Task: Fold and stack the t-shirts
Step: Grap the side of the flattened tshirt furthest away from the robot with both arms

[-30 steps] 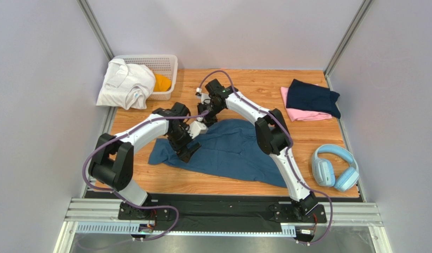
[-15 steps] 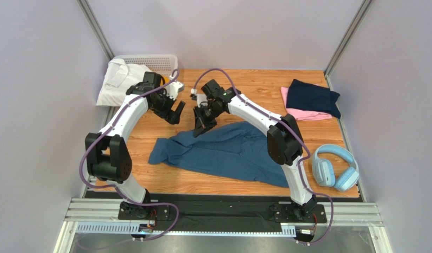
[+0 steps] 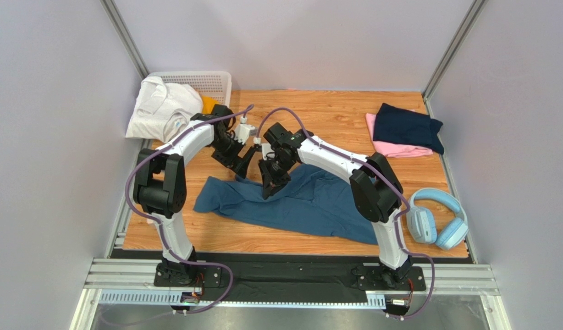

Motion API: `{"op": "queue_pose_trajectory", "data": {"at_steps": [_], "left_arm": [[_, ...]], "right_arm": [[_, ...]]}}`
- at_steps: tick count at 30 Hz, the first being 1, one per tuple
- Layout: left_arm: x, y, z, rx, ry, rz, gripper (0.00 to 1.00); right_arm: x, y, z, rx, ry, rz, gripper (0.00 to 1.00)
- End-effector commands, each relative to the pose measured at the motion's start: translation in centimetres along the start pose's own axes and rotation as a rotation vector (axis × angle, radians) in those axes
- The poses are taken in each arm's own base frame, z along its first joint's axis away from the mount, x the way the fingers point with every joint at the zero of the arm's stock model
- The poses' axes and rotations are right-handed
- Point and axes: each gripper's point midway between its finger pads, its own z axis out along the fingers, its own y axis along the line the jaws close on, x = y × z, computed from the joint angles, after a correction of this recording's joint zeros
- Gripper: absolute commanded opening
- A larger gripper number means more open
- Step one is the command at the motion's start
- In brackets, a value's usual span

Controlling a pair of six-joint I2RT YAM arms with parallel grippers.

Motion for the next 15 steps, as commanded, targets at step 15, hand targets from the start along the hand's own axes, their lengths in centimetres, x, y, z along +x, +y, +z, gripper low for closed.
{"op": "queue_pose_trajectory", "data": {"at_steps": [15], "left_arm": [[-0.4,-3.0,-0.3,-0.039,0.001,0.077,1.00]], "right_arm": [[0.7,-2.2,-2.6,0.085,-0.058,0.075,0.41]]}}
